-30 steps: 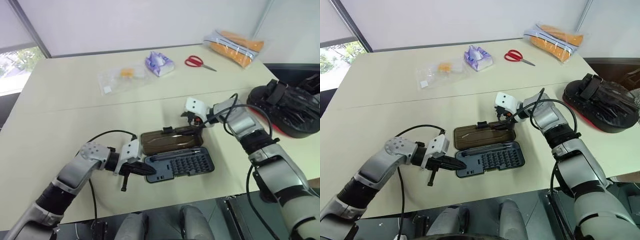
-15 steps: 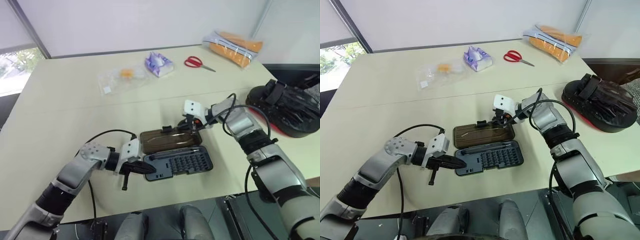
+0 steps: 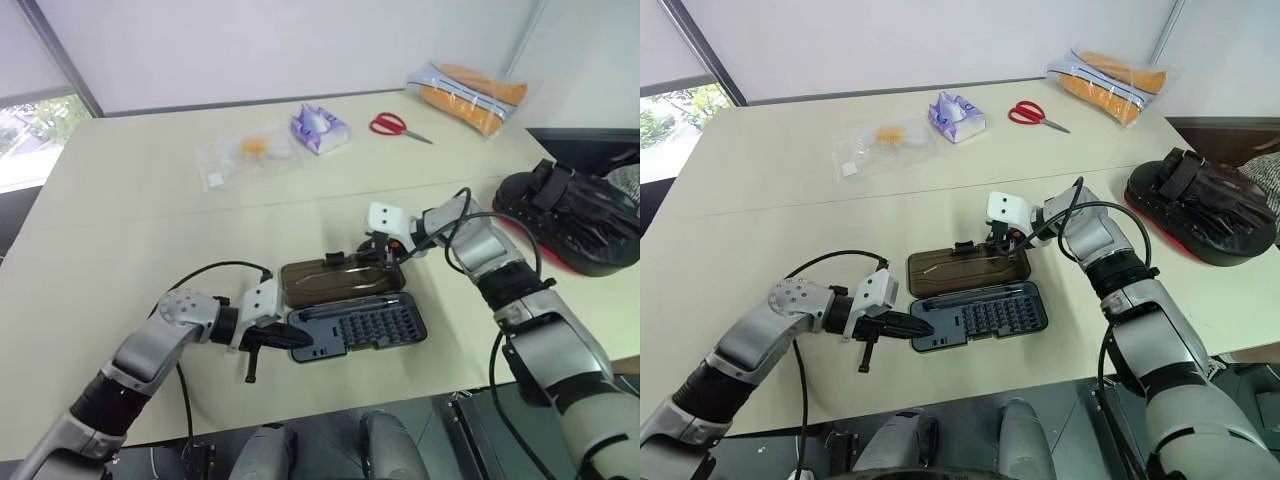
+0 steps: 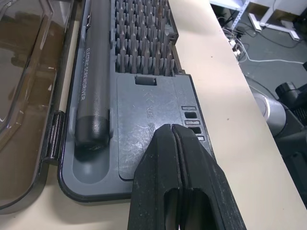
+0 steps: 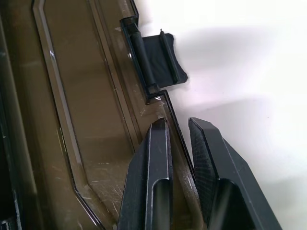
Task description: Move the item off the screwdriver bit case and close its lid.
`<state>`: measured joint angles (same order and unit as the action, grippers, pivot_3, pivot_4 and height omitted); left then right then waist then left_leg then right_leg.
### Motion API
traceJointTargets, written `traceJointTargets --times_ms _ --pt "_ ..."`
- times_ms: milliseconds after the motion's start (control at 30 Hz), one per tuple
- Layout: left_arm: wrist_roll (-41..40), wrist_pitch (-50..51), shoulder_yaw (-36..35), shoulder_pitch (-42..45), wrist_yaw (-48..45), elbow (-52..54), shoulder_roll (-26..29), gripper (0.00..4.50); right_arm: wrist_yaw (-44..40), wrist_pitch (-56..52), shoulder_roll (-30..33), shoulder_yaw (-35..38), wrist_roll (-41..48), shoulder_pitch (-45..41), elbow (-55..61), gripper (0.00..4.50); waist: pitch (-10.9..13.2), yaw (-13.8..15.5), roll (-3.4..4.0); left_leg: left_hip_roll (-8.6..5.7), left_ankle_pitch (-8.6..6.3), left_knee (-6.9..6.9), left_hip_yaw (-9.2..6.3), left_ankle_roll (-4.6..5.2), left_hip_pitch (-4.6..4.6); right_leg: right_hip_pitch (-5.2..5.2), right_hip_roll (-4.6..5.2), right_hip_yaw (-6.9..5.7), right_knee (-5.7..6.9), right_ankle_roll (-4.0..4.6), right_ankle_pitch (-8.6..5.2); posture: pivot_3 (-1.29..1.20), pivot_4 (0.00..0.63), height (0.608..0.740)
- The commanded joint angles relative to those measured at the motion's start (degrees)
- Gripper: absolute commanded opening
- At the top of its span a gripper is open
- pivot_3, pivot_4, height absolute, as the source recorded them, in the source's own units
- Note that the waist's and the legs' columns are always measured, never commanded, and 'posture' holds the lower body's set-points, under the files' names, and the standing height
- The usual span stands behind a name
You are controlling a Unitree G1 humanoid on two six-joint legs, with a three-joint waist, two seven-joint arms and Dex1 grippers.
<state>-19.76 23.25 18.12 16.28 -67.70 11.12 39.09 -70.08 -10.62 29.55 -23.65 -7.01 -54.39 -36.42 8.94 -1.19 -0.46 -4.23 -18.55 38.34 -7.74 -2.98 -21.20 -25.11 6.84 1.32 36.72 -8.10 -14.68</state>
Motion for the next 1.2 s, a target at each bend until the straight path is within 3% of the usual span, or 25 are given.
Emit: traceJointTargets --times_ms 33,267,300,333,633,867,1200 --pt "0.5 0.7 -0.7 -1.2 1.1 0.2 0.0 0.0 -2.8 3.0 -2.3 -3.2 -3.1 -1.5 -7.4 0.62 0.0 -0.1 -0.01 0.0 0.0 -0.01 0.01 0.0 0.03 0.02 0.0 0.0 -0.01 0.0 0.0 0.0 0.15 0.74" --pt "0.7 0.7 -1.6 -2.0 3.0 0.4 -1.1 0.0 -4.9 11.9 -5.7 -5.3 -8.1 -7.1 -20.4 0.62 0.0 -0.8 -0.01 0.04 -0.02 -0.23 0.03 0.03 0.84 0.74 -0.03 0.01 -0.19 0.01 -0.01 0.0 0.15 0.74" --pt "0.7 0.6 -1.8 -2.1 3.3 0.4 -1.2 0.0 -5.1 13.0 -6.1 -5.7 -8.9 -7.7 -22.1 0.09 -0.1 -1.0 0.0 0.04 -0.02 -0.23 0.02 0.02 0.85 0.75 -0.03 0.0 -0.18 0.01 -0.01 0.0 0.15 0.74" --pt "0.7 0.5 -2.0 -2.3 3.5 0.3 -1.3 0.0 -5.1 14.1 -6.4 -6.1 -9.8 -8.2 -23.6 0.02 -0.1 -1.2 0.01 0.05 -0.02 -0.23 0.0 0.02 0.87 0.76 -0.03 0.0 -0.16 0.01 -0.01 0.0 0.15 0.74" --pt "0.1 1.0 -3.7 -3.5 6.4 0.5 -2.4 0.0 -4.7 19.7 -7.8 -5.5 -12.7 -9.9 -27.8 0.02 -0.9 -1.3 0.02 0.05 -0.02 -0.26 -0.08 0.02 0.94 0.83 -0.04 -0.02 -0.15 0.01 -0.01 0.0 0.15 0.74" --pt "-3.3 4.9 -8.3 -2.1 9.7 0.6 -4.5 0.0 0.4 22.9 -4.8 -3.6 -12.9 -9.4 -21.2 0.02 -0.9 -1.3 0.03 0.05 -0.02 -0.26 -0.08 0.02 0.91 0.79 -0.04 -0.01 -0.14 0.01 -0.01 0.0 0.15 0.74" --pt "-11.6 13.0 -19.3 1.0 16.9 1.6 -7.5 0.0 12.1 21.1 3.5 0.2 -16.0 0.4 8.2 0.02 -0.7 -1.2 0.19 0.02 -0.01 -0.2 -0.07 0.01 0.66 0.57 -0.02 0.01 -0.13 0.01 -0.01 0.0 0.15 0.74"
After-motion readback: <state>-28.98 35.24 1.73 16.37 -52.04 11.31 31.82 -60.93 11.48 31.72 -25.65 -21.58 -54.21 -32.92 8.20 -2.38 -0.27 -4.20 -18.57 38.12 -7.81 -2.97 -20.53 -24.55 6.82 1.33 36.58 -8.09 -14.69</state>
